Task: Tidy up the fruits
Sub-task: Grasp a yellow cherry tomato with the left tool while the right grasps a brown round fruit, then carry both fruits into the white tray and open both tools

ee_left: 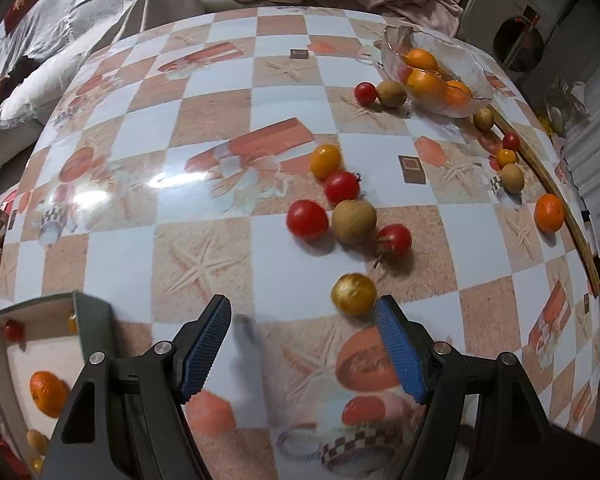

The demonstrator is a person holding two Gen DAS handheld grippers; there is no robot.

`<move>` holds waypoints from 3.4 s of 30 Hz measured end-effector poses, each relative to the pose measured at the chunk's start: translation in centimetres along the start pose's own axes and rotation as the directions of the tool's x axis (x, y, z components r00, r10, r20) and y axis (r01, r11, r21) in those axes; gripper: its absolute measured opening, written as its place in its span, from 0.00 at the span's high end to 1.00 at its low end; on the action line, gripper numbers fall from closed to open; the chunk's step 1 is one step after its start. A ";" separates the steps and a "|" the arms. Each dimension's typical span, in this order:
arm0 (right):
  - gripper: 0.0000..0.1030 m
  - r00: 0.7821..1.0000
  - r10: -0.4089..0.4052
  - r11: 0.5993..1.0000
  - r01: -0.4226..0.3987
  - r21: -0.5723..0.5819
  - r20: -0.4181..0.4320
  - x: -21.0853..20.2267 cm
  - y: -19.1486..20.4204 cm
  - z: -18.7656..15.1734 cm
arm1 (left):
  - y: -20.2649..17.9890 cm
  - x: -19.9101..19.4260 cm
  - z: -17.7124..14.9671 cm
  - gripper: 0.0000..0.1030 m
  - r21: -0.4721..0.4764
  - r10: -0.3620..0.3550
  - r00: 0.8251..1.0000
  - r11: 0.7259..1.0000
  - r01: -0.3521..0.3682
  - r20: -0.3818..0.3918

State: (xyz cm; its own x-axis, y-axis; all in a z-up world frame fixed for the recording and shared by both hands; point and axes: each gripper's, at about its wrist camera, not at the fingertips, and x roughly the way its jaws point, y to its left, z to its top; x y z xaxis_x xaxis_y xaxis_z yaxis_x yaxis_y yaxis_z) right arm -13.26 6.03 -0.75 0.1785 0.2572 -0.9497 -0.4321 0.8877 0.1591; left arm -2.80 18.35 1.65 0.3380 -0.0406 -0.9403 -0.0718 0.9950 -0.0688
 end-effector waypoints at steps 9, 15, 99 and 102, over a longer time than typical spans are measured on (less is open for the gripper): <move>0.73 1.000 0.006 1.000 -0.006 0.016 0.015 0.4 0.5 0.5 | -1.5 0.7 0.7 0.53 0.026 -0.037 0.999 0.999 0.037 -0.012; 0.72 1.000 0.015 1.000 -0.016 0.021 0.004 0.4 0.8 1.2 | -2.4 0.7 0.8 0.76 0.041 -0.064 0.998 0.997 0.064 -0.006; 0.73 0.979 0.105 0.859 -0.178 -0.480 -0.175 3.3 21.7 4.4 | 17.6 -10.6 -22.3 0.76 -0.468 0.164 0.983 0.865 -0.183 -0.082; 0.72 0.979 0.091 0.854 -0.170 -0.491 -0.182 3.9 22.1 4.5 | 17.6 -10.3 -22.4 0.76 -0.463 0.161 0.983 0.867 -0.184 -0.089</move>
State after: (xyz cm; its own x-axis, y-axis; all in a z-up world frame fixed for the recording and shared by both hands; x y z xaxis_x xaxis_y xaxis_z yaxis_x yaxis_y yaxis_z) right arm -18.17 28.39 0.25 -0.0248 0.2629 -0.9645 -0.8337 0.5270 0.1651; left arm -28.51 34.27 2.64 0.2372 0.1125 -0.9649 -0.5593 0.8280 -0.0409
